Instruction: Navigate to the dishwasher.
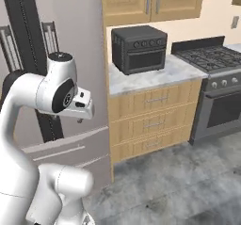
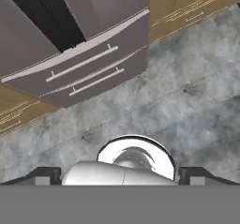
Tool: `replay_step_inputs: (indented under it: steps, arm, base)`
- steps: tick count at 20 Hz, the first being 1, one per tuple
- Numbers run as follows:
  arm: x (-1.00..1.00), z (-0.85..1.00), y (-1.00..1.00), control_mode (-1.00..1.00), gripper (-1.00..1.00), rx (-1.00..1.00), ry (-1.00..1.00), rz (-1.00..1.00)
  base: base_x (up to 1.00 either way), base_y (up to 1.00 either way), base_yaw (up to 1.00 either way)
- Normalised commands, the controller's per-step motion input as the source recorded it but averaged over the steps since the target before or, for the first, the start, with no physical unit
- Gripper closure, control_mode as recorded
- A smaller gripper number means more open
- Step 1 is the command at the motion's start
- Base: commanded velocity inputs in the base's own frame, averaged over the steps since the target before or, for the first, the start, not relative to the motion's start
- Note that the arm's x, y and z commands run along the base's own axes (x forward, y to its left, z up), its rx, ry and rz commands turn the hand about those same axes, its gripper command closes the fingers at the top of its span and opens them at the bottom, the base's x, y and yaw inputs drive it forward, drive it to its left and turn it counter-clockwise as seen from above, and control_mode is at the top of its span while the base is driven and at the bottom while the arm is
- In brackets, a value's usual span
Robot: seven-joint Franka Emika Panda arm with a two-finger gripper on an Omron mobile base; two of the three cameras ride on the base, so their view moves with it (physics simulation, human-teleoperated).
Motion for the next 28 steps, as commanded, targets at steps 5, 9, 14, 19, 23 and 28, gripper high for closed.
replay_step_inputs:
  steps: [5,9,14,19,23,28]
  arm:
    - [0.00,0.00,0.00,1.00,-1.00,0.00,0.00,0.00]
    - [0.00,0.00,0.00,1.00,-1.00,0.00,0.00,0.00]
    - [0.00,0.00,0.00,1.00,-1.00,0.00,0.00,0.00]
    - [0.00,0.00,0.00,1.00,-1.00,0.00,0.00,0.00]
    - [0.00,0.00,0.00,1.00,-1.00,0.00,0.00,0.00]
    - [0.00,0.00,0.00,1.00,-1.00,0.00,0.00,0.00]
  base:
    - [0.00,-0.12,-0.77]
    - [0.00,-0.08,-0.75]
    - [0.00,-0.02,-0.78]
    - [0.00,0.07,-0.75]
    - [0.00,0.18,-0.68]
    - [0.01,0.24,-0.65]
